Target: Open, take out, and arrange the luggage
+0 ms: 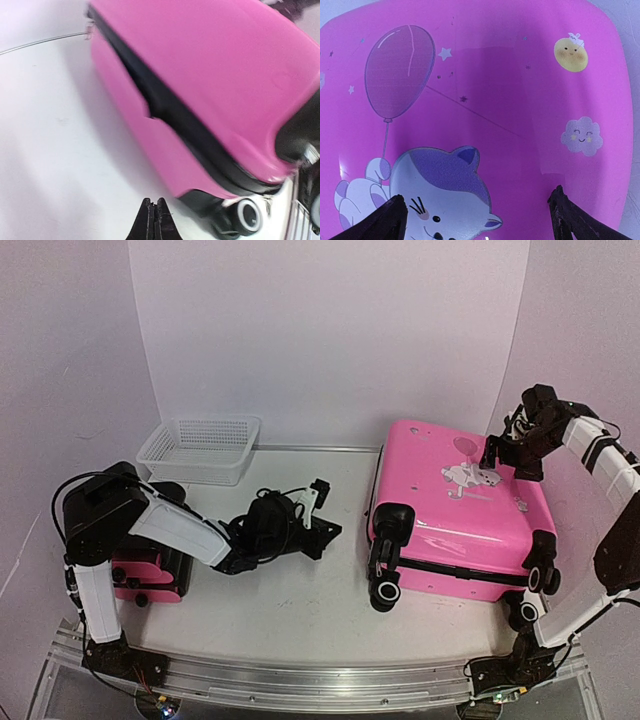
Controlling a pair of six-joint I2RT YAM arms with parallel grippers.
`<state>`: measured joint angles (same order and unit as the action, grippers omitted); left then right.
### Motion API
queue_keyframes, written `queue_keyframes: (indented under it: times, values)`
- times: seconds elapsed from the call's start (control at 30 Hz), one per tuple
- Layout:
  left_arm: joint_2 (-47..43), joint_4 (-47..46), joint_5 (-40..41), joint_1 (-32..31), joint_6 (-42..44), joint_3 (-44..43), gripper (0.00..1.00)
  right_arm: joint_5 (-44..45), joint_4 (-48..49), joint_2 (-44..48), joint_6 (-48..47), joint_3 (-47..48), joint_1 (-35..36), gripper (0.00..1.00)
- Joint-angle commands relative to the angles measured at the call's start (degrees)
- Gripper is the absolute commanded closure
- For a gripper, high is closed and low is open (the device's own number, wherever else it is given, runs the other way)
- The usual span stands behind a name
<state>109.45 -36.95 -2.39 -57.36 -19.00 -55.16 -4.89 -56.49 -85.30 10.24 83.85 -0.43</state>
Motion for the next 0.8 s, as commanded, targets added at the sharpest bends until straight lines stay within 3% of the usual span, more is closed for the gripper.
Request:
queue_keyframes:
  times: [0.0,0.07,0.13,0.23,0.3,0.77]
  values:
    - [-1.33,-1.41,-8.39,1.74,0.07,-2.31,1.0,-0.98,-4.28,-0.5,0.1,-2.11,0.12,0.02]
    - [-0.9,-2.94,-16.83,1.67,2.32,-2.22,0.93,-1.0,-4.29,-0.63,-0.04,-1.89,0.11,0.02]
    - [-0.77,-3.93,-22.05,1.56,3.67,-1.91,0.74,-1.36,-4.27,-0.74,-0.09,-1.78,0.1,0.02]
    - [-0.36,-5.8,-22.88,1.09,2.66,-1.13,0.54,-1.6,-4.18,-0.66,-0.21,-2.02,0.08,0.02]
    - [0.94,-6.72,-22.38,-0.19,2.71,-1.85,0.47,-1.58,-4.08,-0.73,-0.22,-1.89,0.12,0.02]
    - [7.93,-7.16,-23.52,-3.97,3.53,-9.37,0.5,-2.59,-4.08,-0.9,-0.14,-1.33,0.12,0.02]
